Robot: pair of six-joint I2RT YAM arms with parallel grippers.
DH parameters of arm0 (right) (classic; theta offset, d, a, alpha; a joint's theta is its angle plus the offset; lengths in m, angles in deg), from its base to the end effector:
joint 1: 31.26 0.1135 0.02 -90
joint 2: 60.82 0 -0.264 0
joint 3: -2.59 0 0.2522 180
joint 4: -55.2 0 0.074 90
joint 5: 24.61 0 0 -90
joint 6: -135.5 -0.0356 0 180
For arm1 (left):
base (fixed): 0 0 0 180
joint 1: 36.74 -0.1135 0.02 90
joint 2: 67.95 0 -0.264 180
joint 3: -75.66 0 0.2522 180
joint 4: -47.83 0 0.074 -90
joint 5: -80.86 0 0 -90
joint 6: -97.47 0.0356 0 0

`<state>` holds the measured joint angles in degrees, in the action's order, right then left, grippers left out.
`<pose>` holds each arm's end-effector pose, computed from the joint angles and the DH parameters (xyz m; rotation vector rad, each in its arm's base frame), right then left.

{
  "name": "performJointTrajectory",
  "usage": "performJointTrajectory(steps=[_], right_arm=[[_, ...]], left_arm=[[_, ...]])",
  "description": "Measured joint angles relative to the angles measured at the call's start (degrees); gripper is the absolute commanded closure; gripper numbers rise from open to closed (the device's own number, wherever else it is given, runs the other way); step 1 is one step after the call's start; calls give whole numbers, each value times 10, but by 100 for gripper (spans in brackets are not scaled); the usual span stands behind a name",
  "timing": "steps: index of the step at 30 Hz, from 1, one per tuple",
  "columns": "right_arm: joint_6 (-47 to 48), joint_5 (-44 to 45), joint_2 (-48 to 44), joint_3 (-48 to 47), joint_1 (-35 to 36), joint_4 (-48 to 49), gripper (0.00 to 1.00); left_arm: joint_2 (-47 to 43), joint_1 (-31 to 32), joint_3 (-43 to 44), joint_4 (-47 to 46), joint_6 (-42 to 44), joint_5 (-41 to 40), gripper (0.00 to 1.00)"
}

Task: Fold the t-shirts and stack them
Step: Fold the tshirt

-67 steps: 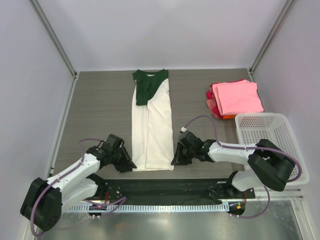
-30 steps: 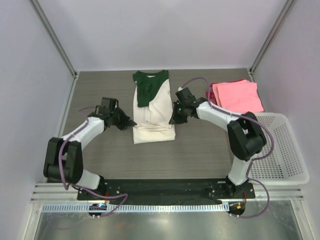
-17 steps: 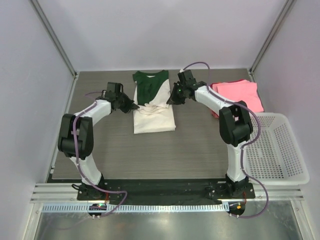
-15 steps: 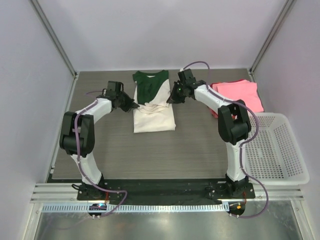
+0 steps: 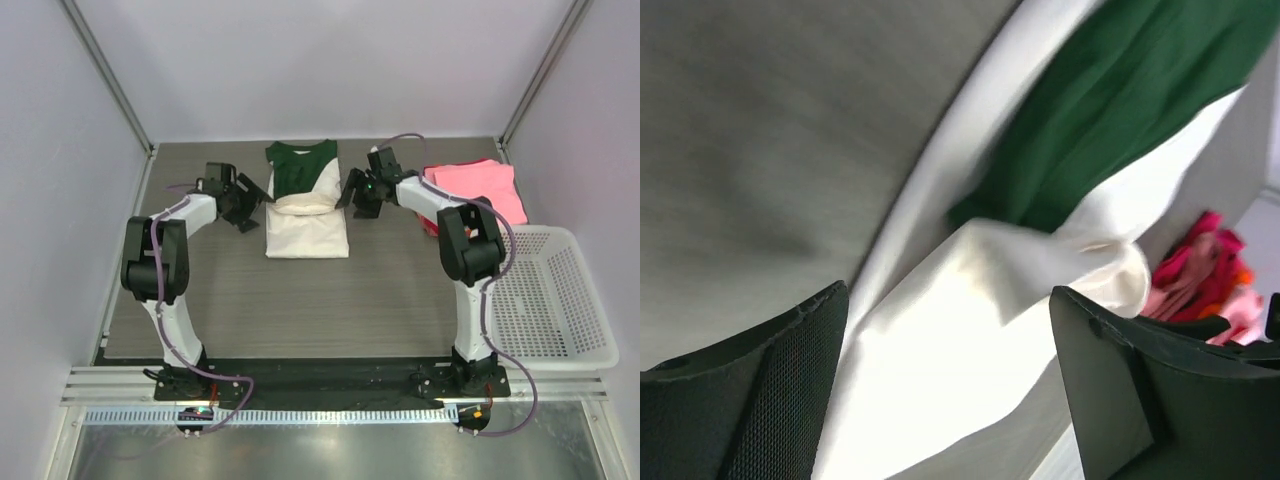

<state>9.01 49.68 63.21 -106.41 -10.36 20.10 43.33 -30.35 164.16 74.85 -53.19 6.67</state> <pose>0.4457 0.1805 0.1838 0.2200 2.5497 0.7544 0.4145 -0.0562 0.1792 -1.0612 2.3585 -0.8210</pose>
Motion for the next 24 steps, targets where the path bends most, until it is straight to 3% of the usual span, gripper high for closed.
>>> performJointTrajectory(steps=[5,10,16,24], right_arm=[[0,-5,-121,203,3,34,38],[1,-26,-176,295,12,71,38],[1,-35,-179,320,31,88,47],[-11,-43,-160,317,39,111,61]], left_arm=[[-83,13,-136,9,25,-9,19],[-159,23,-220,9,43,-17,18],[-223,24,-265,-2,45,-20,25],[-217,37,-293,-17,39,3,36]])
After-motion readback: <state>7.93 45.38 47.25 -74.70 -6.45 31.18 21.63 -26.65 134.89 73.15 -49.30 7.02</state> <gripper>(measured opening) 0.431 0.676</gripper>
